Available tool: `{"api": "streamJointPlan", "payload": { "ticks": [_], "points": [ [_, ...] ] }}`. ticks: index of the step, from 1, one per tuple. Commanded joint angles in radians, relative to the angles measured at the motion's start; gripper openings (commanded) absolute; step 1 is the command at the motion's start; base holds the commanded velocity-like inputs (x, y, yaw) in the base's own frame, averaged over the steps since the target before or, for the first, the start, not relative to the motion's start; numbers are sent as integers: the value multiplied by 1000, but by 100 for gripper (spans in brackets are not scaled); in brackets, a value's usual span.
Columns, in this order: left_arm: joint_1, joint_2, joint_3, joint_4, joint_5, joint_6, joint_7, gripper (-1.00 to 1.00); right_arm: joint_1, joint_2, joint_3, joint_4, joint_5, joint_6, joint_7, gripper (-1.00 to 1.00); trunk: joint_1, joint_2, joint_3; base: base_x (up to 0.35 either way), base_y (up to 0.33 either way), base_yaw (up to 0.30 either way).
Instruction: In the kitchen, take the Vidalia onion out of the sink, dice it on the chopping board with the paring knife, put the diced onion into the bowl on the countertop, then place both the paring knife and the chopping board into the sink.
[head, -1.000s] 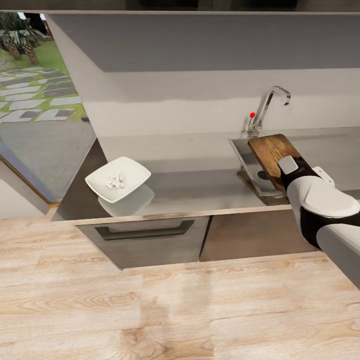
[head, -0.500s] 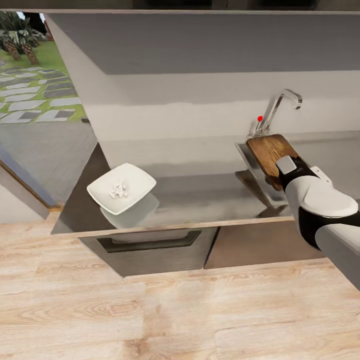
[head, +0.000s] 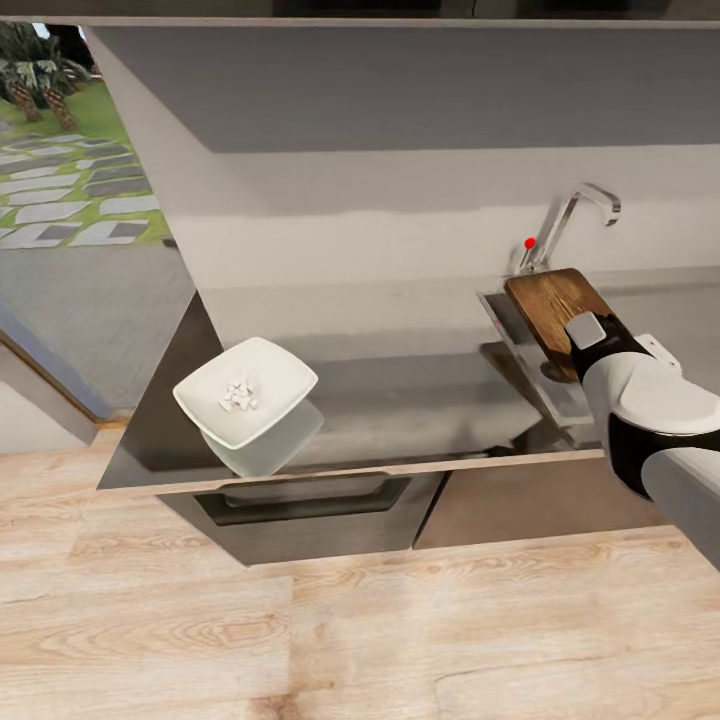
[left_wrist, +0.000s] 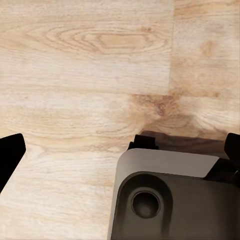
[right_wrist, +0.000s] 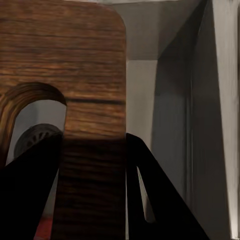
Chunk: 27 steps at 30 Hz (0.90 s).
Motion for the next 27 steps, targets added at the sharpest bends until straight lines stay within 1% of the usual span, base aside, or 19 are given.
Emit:
{"api": "streamJointPlan", "payload": {
  "ticks": [1, 4, 11, 13, 19, 27],
  "points": [
    [-2, 0, 5, 4, -11, -6, 8, 100, -1, -3, -6, 1, 9, 6, -1, -100, 0, -1, -1, 1, 0, 0],
    [-2, -4, 5, 4, -11, -6, 8, 100, -1, -8, -5, 2, 10, 4, 1, -100, 0, -1, -1, 1, -49, 0],
    [-2, -5, 6, 4, -11, -6, 8, 100, -1, -9, -6, 2, 13, 2, 0, -100, 0, -1, -1, 0, -251, 0],
    [-2, -5, 6, 4, -11, -6, 8, 100, -1, -10, -6, 2, 14, 0, -1, -100, 0, -1, -1, 0, -129, 0],
    [-2, -5, 6, 5, -11, -6, 8, 100, 0, -20, -6, 2, 14, -2, -1, -100, 0, -1, -1, 0, -28, 0],
    [-2, -5, 6, 4, -11, -6, 8, 100, 4, -22, -7, 4, 15, -7, -3, -100, 0, -1, -1, 0, -1, 0]
  ]
}}
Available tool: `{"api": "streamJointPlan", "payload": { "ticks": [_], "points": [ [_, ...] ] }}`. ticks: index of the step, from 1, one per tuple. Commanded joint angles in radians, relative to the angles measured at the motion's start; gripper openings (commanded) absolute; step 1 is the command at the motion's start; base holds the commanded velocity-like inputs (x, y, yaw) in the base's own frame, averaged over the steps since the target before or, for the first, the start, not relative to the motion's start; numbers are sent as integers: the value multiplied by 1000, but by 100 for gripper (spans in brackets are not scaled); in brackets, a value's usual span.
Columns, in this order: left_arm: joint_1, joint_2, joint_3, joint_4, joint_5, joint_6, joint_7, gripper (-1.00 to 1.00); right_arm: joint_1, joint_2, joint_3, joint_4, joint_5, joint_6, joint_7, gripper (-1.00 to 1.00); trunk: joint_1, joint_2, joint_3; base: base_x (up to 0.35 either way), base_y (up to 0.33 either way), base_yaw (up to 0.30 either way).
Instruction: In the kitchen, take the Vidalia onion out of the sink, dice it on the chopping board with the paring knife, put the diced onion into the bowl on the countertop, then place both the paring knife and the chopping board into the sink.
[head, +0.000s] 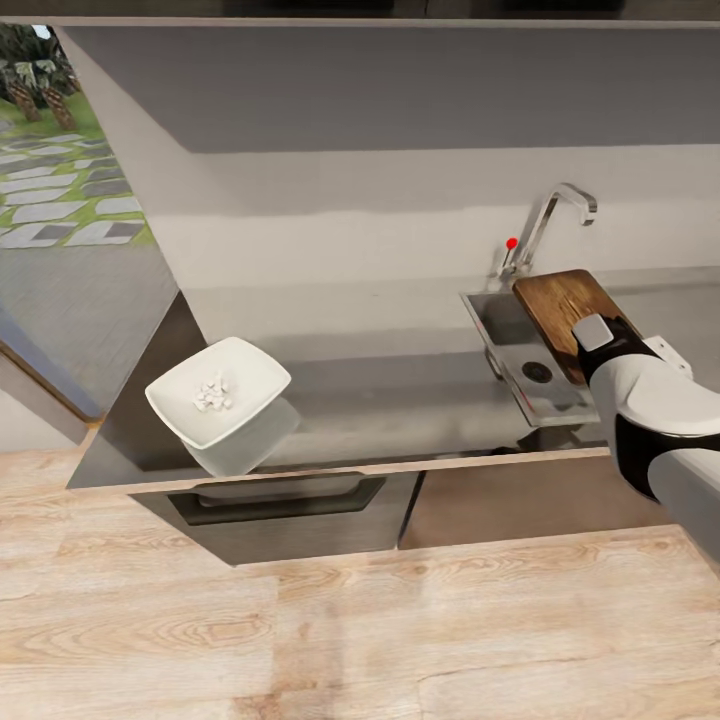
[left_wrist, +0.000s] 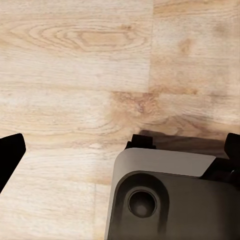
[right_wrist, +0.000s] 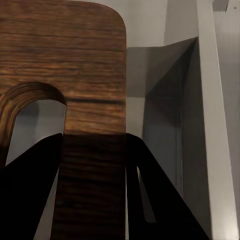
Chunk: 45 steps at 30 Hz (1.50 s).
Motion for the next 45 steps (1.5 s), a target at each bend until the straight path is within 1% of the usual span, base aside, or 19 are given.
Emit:
{"api": "streamJointPlan", "payload": {
  "ticks": [1, 10, 22, 32, 45],
  "points": [
    [-2, 0, 5, 4, -11, -6, 8, 100, -1, 0, -6, 0, 11, 4, -2, -100, 0, -1, -1, 0, 0, 0],
    [-2, 0, 4, 4, -11, -6, 8, 100, 1, 0, -6, 2, 11, 3, -1, -100, 0, -1, -1, 0, -48, 0],
    [-2, -1, 4, 5, -11, -6, 8, 100, 1, 3, -6, 7, 10, 5, -2, -100, 0, -1, -2, 0, -175, 0],
    [-2, 0, 5, 4, -11, -6, 8, 100, 1, 9, -5, 41, 9, 5, -1, -100, 0, -1, -15, 0, -19, -60],
    [-2, 0, 5, 4, -11, -6, 8, 100, 1, 12, -5, 45, 9, 5, -1, -100, 0, -1, -33, 4, 0, -64]
  ]
}}
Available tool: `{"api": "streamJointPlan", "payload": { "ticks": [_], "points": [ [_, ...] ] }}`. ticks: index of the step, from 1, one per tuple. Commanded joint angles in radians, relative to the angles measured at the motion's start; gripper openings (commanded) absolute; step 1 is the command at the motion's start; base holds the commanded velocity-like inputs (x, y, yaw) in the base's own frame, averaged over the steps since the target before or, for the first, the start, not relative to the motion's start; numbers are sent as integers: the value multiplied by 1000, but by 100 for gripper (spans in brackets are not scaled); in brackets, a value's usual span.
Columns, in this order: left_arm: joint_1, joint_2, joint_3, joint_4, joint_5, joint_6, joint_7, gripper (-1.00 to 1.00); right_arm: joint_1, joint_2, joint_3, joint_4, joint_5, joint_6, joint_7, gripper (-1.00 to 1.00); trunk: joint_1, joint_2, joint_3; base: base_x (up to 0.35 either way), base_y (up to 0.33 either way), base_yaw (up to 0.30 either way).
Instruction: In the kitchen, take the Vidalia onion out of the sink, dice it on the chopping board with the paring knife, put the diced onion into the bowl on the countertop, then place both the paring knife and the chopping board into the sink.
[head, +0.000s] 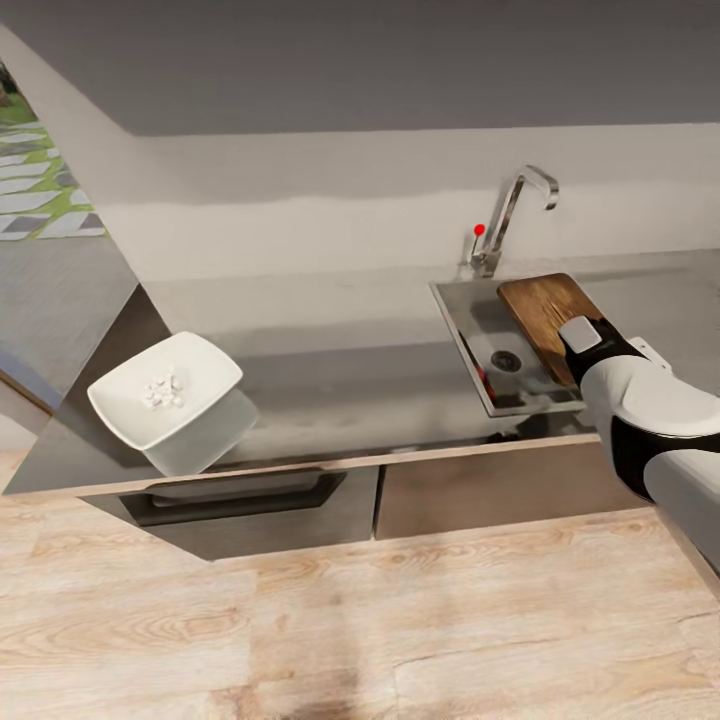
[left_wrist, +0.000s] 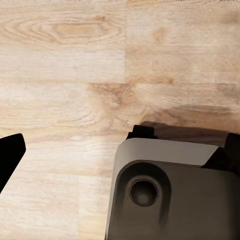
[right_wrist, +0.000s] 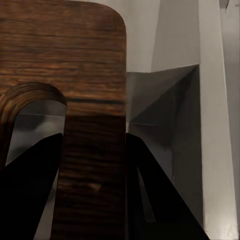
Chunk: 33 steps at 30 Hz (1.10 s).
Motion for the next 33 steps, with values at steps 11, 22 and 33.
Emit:
{"api": "streamJointPlan", "payload": {
  "ticks": [11, 22, 33],
  "points": [
    [-2, 0, 5, 4, -11, -6, 8, 100, -1, 14, -5, 2, 10, 5, -2, -100, 0, -1, -1, 106, 71, -1],
    [-2, 0, 5, 4, -11, -6, 8, 100, -1, 21, -6, 2, 10, 5, -2, -100, 0, -1, -2, 12, 21, 0],
    [-2, 0, 5, 5, -11, -5, 8, 100, -1, 23, -6, 2, 11, 5, -1, -100, 0, -1, -7, 65, 0, 0]
  ]
}}
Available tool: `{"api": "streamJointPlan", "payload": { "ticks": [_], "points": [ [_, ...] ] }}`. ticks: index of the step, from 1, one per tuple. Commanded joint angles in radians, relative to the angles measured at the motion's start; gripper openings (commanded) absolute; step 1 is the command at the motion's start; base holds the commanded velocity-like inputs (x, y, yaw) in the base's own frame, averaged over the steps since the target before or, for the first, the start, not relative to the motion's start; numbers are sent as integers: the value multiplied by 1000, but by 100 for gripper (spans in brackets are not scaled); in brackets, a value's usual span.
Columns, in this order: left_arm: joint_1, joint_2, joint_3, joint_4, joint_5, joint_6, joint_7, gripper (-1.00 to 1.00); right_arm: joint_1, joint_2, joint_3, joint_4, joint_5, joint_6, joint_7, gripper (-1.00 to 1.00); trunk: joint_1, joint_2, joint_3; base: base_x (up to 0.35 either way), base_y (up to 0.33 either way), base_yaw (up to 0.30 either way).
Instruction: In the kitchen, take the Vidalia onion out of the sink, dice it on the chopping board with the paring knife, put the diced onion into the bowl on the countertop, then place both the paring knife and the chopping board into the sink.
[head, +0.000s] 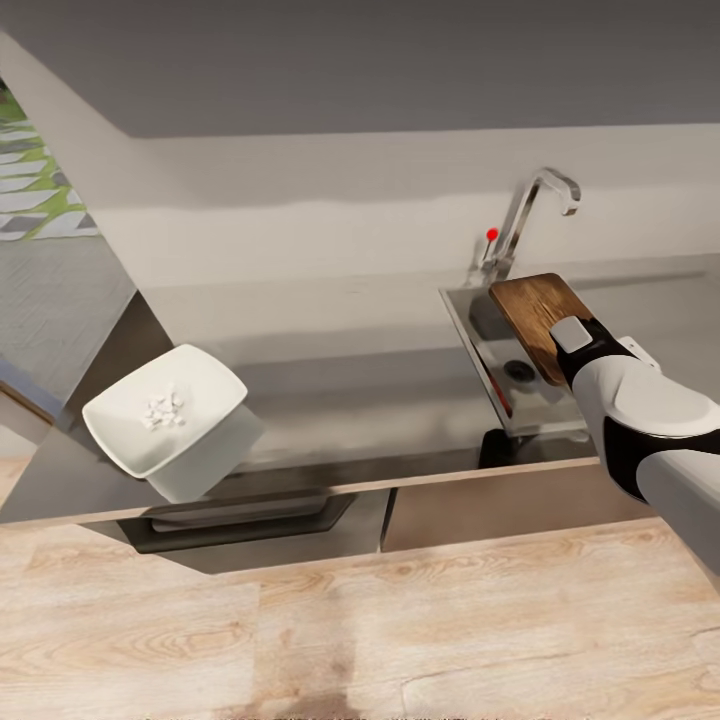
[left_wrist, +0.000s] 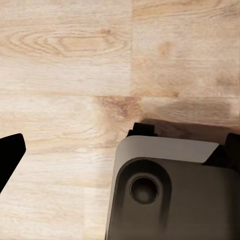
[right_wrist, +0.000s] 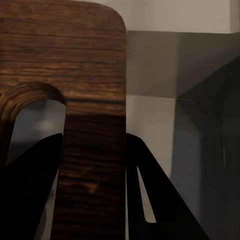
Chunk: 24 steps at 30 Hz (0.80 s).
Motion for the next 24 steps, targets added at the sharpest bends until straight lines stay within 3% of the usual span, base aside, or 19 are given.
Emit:
{"api": "streamJointPlan", "payload": {
  "ticks": [1, 24],
  "points": [
    [-2, 0, 5, 4, -11, -6, 8, 100, -1, 0, -5, 0, 11, 5, -2, -100, 0, -1, -2, 8, 0, 0],
    [-2, 0, 4, 4, -11, -6, 8, 100, -1, 12, -5, 0, 11, 5, -2, -100, 0, -1, -38, 0, 0, 0]
  ]
}}
